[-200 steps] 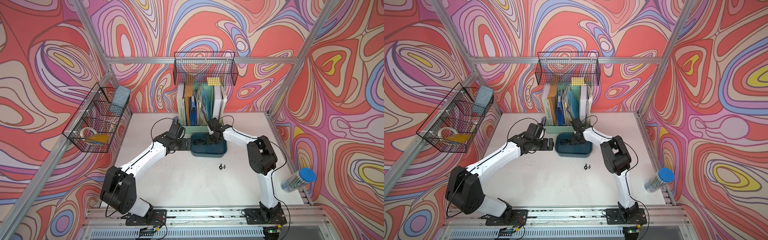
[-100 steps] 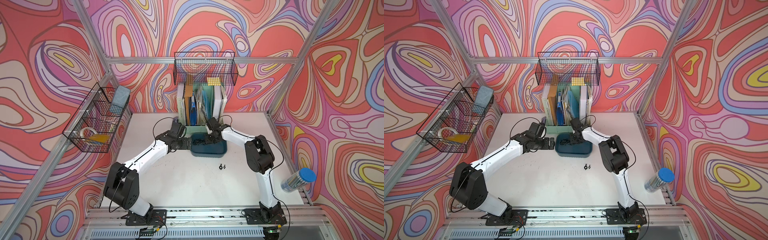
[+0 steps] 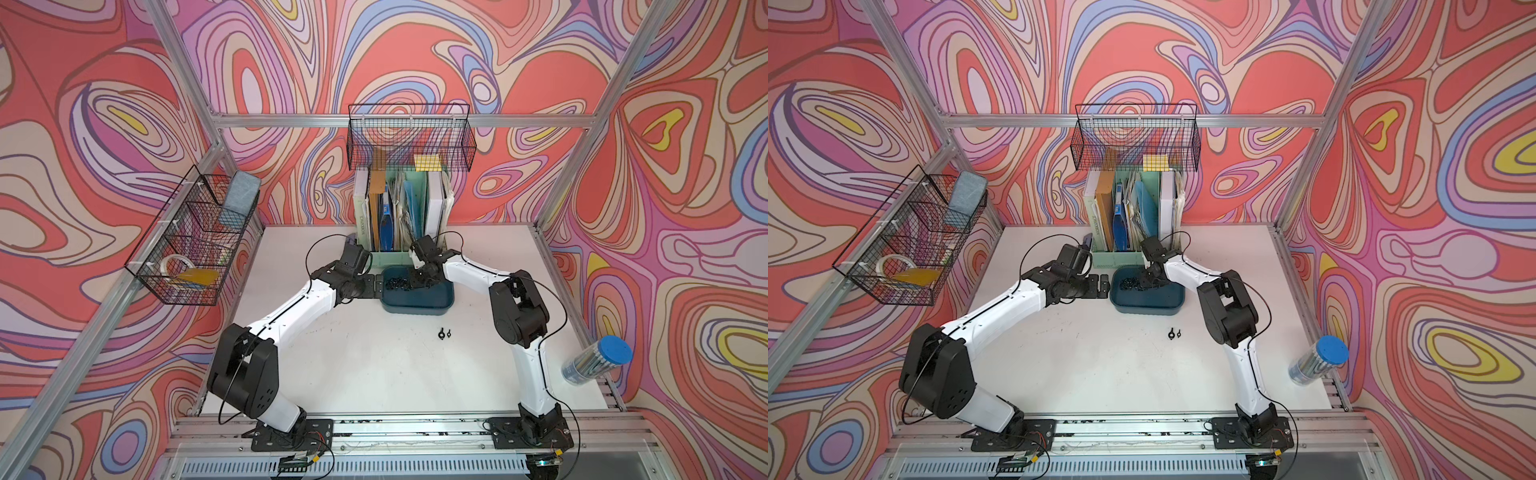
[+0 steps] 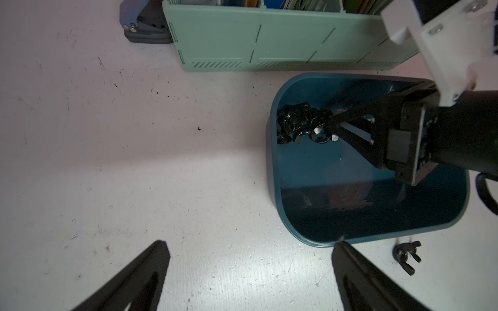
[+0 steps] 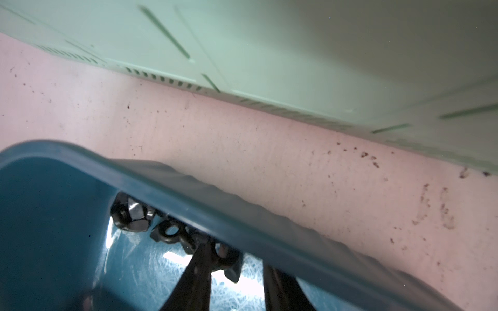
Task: Take out the wing nut from the storage box
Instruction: Pick up the wing nut from the storage box.
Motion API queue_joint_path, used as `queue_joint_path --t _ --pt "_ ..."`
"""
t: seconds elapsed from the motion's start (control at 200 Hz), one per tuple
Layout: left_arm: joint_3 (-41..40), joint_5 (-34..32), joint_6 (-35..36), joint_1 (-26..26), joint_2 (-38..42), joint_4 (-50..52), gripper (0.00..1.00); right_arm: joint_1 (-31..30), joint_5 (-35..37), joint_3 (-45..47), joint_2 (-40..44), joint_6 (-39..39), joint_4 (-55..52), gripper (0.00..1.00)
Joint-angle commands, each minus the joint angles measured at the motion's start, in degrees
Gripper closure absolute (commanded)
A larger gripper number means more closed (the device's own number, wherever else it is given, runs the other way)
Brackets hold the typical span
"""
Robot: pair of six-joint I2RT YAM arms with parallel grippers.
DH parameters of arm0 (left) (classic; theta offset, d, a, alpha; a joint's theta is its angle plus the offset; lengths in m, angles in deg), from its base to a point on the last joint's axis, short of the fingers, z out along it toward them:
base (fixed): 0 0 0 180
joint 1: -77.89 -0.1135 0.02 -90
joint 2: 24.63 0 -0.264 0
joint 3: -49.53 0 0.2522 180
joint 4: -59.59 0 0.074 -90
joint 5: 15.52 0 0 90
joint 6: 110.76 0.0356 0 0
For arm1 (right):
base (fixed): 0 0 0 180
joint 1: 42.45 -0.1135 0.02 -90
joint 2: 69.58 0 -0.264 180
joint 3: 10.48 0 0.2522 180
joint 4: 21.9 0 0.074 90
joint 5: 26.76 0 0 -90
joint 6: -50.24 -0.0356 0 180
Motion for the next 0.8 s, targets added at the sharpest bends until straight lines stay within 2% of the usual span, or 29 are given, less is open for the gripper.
queue_joint_path --t 0.0,0.791 --pt "1.56 0.71 0.76 -0.35 -0.79 -0.06 0.01 -0.08 -1.17 0.92 0.05 0.74 0.76 0.69" --pt "0.45 0.94 0.74 -0.37 0.77 0.43 0.01 -1.57 -1.09 5.67 5.18 2.15 4.89 0.65"
